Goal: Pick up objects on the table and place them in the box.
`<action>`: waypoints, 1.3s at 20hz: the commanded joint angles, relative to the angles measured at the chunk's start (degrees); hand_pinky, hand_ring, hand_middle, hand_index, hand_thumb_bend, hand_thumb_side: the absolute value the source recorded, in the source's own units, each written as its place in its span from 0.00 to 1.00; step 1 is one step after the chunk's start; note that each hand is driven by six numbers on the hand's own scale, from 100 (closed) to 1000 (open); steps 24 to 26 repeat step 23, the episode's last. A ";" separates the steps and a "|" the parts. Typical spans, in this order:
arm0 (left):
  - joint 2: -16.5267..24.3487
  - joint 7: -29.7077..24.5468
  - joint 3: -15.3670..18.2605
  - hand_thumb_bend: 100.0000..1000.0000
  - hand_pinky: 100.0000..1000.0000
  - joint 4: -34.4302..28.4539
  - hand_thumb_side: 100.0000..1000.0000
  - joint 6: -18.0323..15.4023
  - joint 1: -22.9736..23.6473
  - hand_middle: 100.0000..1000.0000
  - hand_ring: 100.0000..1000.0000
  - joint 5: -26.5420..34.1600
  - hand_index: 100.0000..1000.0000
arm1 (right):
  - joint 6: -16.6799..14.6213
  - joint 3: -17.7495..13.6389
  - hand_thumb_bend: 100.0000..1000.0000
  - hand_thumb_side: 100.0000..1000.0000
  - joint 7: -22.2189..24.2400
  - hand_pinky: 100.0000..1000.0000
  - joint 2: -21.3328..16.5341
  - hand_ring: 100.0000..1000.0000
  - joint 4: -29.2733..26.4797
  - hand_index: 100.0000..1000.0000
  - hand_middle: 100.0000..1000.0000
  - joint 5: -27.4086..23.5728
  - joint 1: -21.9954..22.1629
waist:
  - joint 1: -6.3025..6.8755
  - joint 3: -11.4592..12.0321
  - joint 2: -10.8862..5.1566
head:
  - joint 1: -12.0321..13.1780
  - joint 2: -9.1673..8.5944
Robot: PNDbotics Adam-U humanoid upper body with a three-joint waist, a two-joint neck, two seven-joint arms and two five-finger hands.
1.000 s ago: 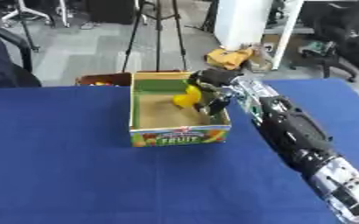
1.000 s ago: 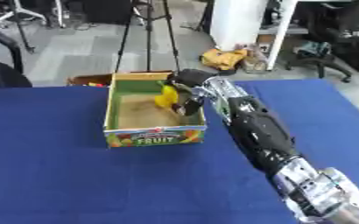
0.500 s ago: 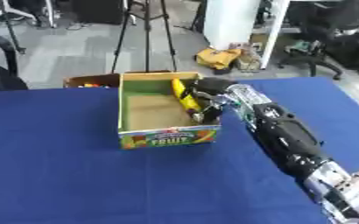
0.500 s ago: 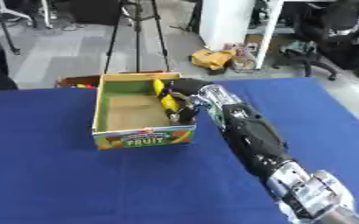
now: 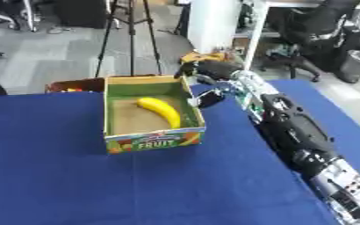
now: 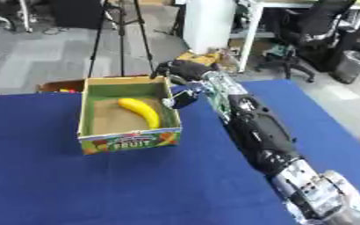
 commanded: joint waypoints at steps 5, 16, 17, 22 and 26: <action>1.14 1.90 1.87 0.48 0.52 0.31 0.79 -0.56 0.72 0.55 0.55 -1.00 0.73 | 1.59 0.36 0.00 0.07 0.29 0.64 -5.73 0.73 -16.55 0.79 0.76 -10.97 6.60 | 0.56 -5.55 -0.61 | 5.20 0.50; 0.56 2.86 2.42 0.48 0.52 1.67 0.79 -1.24 1.46 0.57 0.56 -2.04 0.73 | 7.14 -2.10 0.00 0.00 4.38 0.61 -6.18 0.70 -31.03 0.75 0.74 -20.02 20.49 | 1.68 -12.75 -0.81 | 9.06 1.37; 0.48 2.97 2.47 0.48 0.52 1.82 0.79 -1.24 1.45 0.57 0.56 -2.07 0.73 | 7.58 -2.49 0.00 0.01 4.36 0.61 -5.90 0.70 -31.43 0.75 0.74 -20.31 21.22 | 1.68 -12.80 -0.84 | 9.19 1.48; 0.04 3.95 2.47 0.47 0.51 2.78 0.80 -1.11 1.86 0.56 0.55 -1.87 0.72 | 8.83 -3.48 0.00 0.02 4.16 0.60 -5.03 0.70 -33.28 0.74 0.74 -21.64 23.75 | 1.93 -12.93 -0.93 | 9.56 1.77; -0.01 4.05 2.49 0.47 0.51 2.83 0.80 -1.12 1.93 0.55 0.55 -1.86 0.72 | 9.06 -3.72 0.00 0.02 4.03 0.60 -4.97 0.70 -33.60 0.74 0.74 -21.86 24.22 | 1.95 -12.75 -0.91 | 9.68 1.75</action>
